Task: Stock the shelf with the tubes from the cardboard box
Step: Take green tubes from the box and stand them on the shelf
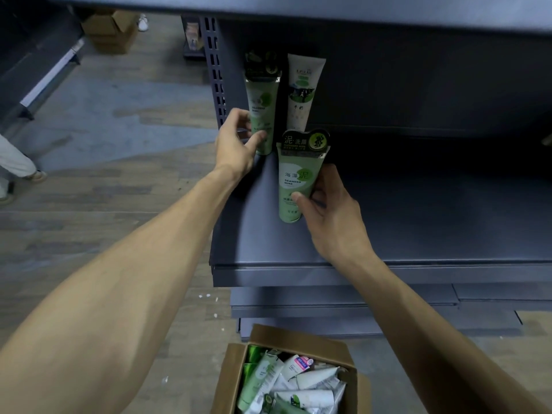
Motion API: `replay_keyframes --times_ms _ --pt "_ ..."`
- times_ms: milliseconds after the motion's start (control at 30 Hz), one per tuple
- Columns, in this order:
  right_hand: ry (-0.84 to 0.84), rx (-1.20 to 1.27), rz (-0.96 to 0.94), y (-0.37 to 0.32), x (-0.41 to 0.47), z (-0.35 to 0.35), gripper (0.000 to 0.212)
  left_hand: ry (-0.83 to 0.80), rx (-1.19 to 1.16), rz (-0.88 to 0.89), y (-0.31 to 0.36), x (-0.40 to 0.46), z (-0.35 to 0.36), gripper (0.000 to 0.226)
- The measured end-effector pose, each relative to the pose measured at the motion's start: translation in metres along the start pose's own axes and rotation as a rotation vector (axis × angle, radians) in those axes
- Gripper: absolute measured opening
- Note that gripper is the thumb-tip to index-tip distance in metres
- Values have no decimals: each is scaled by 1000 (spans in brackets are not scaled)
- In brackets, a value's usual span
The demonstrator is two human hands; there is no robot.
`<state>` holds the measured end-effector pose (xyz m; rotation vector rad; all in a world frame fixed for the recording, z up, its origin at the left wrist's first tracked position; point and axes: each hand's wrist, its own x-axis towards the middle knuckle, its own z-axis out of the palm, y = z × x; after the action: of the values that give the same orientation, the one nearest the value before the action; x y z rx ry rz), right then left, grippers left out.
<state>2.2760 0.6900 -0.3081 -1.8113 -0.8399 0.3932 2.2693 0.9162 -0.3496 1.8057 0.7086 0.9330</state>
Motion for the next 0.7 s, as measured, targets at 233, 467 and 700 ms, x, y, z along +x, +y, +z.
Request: replay_keyframes --times_ms 233,467,700 --pt "-7 35 -9 1 -1 1 24 -53 43 17 -3 4 -6 19" --pt "7 -9 -33 2 3 0 23 -14 -13 -50 -1 2 -2 25" --pt "10 -29 -50 7 4 4 26 35 120 -14 4 -22 -13 43"
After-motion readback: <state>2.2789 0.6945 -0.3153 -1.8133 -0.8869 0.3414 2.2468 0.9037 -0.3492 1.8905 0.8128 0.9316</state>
